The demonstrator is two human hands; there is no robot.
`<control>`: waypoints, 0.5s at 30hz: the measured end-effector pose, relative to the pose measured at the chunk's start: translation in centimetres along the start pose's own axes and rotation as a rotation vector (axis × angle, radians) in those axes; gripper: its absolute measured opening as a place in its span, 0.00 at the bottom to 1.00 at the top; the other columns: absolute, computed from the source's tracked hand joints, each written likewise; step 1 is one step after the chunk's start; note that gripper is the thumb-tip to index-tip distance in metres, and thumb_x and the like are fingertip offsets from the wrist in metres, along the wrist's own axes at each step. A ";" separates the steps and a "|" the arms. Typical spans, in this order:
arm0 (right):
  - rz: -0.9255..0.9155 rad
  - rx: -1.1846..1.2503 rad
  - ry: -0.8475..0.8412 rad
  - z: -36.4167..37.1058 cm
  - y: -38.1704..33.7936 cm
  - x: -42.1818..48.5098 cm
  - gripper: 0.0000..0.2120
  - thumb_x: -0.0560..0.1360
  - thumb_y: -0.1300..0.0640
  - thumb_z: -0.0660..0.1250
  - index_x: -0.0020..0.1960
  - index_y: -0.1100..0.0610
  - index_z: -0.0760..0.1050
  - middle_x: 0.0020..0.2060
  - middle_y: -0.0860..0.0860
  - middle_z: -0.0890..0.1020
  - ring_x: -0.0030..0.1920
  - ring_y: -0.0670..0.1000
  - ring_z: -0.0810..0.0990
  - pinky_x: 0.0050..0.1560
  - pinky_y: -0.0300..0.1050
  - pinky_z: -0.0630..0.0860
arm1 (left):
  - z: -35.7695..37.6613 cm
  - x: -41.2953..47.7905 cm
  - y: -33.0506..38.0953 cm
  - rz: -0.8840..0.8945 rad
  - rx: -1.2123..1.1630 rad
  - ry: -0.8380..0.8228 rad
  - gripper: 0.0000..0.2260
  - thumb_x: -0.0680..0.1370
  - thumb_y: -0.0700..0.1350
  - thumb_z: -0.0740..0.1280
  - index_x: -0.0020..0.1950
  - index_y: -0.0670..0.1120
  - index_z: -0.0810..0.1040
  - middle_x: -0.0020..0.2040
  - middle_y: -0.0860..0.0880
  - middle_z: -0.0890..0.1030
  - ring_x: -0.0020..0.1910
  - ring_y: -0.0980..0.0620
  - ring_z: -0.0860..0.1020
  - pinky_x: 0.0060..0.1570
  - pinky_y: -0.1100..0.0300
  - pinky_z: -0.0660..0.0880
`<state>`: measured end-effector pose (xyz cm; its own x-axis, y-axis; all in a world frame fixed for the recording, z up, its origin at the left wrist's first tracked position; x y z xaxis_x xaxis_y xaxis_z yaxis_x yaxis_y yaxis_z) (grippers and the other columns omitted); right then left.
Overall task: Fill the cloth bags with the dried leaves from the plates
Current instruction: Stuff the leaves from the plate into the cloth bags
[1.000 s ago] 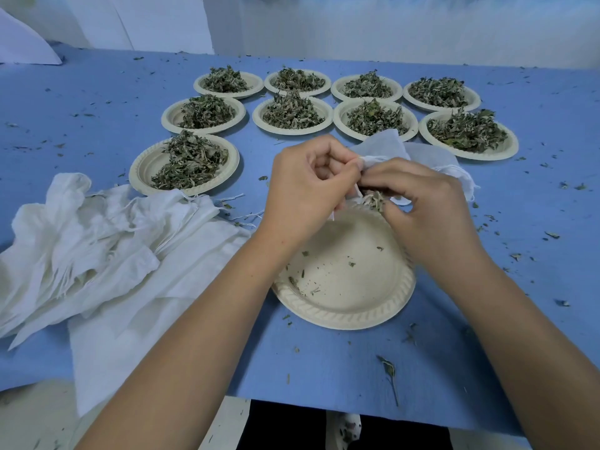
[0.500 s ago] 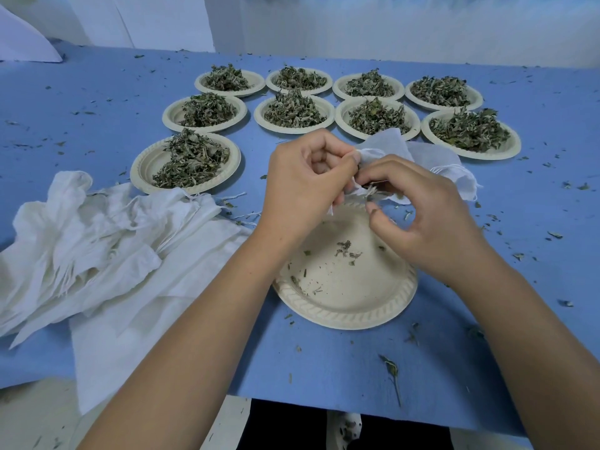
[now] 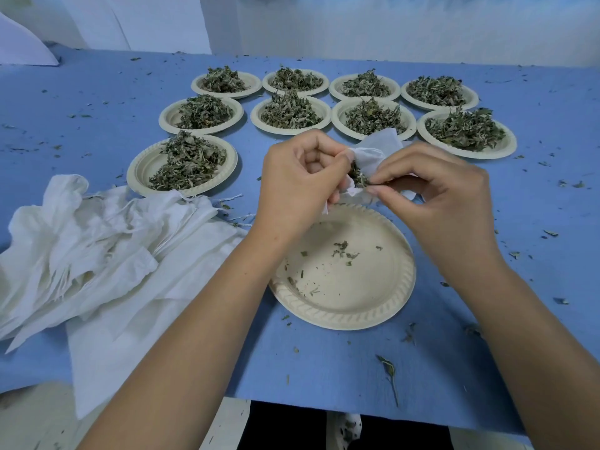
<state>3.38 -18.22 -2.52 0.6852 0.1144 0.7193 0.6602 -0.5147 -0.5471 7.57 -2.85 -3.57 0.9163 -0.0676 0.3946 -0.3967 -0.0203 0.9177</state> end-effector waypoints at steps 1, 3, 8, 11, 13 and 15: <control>0.017 0.014 0.020 0.1 0.0 -0.1 0.03 0.70 0.68 0.73 0.43 0.65 0.81 0.38 0.55 0.81 0.40 0.48 0.80 0.45 0.37 0.78 | 0.0 0.0 0.0 0.002 0.000 -0.009 0.07 0.77 0.37 0.69 0.39 0.44 0.79 0.26 0.50 0.79 0.20 0.57 0.72 0.22 0.66 0.68; 0.007 -0.040 0.071 0.2 -0.1 -0.4 0.01 0.71 0.67 0.73 0.42 0.63 0.82 0.37 0.54 0.82 0.38 0.49 0.80 0.42 0.40 0.77 | 0.3 -0.2 0.1 0.003 -0.005 -0.046 0.07 0.77 0.36 0.69 0.39 0.43 0.79 0.26 0.49 0.79 0.20 0.57 0.72 0.21 0.66 0.68; -0.175 -0.556 0.041 0.9 0.1 -0.4 0.08 0.72 0.64 0.68 0.35 0.57 0.81 0.32 0.45 0.81 0.39 0.56 0.74 0.45 0.47 0.65 | 1.0 -0.7 0.1 0.011 -0.010 -0.188 0.06 0.76 0.34 0.69 0.40 0.41 0.79 0.25 0.51 0.78 0.19 0.57 0.72 0.20 0.68 0.67; -0.109 -0.502 -0.123 0.9 0.3 -0.2 0.08 0.73 0.62 0.65 0.41 0.54 0.82 0.39 0.39 0.80 0.51 0.55 0.77 0.52 0.43 0.56 | 0.7 -0.5 0.1 0.003 -0.005 -0.087 0.07 0.76 0.34 0.69 0.39 0.42 0.79 0.26 0.50 0.79 0.20 0.56 0.72 0.21 0.66 0.68; 0.016 -0.305 -0.060 0.1 0.2 0.0 0.09 0.73 0.61 0.64 0.47 0.53 0.82 0.45 0.39 0.80 0.54 0.49 0.75 0.58 0.47 0.61 | 0.0 0.0 0.0 0.008 -0.036 0.047 0.06 0.76 0.34 0.69 0.40 0.42 0.79 0.27 0.48 0.79 0.20 0.56 0.72 0.22 0.65 0.69; 0.027 -0.144 -0.009 -0.8 0.0 0.2 0.07 0.73 0.62 0.64 0.44 0.57 0.81 0.43 0.47 0.82 0.48 0.47 0.75 0.54 0.44 0.68 | -0.6 0.3 -0.1 0.017 -0.074 0.159 0.06 0.76 0.34 0.68 0.40 0.40 0.79 0.26 0.47 0.79 0.21 0.55 0.71 0.22 0.64 0.69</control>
<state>3.25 -18.93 -2.05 0.7049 0.1060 0.7013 0.5913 -0.6339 -0.4985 7.90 -2.25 -3.48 0.9089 0.0917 0.4069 -0.4125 0.0531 0.9094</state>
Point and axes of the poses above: each hand's wrist, its own x-axis towards the middle knuckle, its own z-axis out of the palm, y = z × x, the point moved 2 cm from there along x, towards the middle knuckle
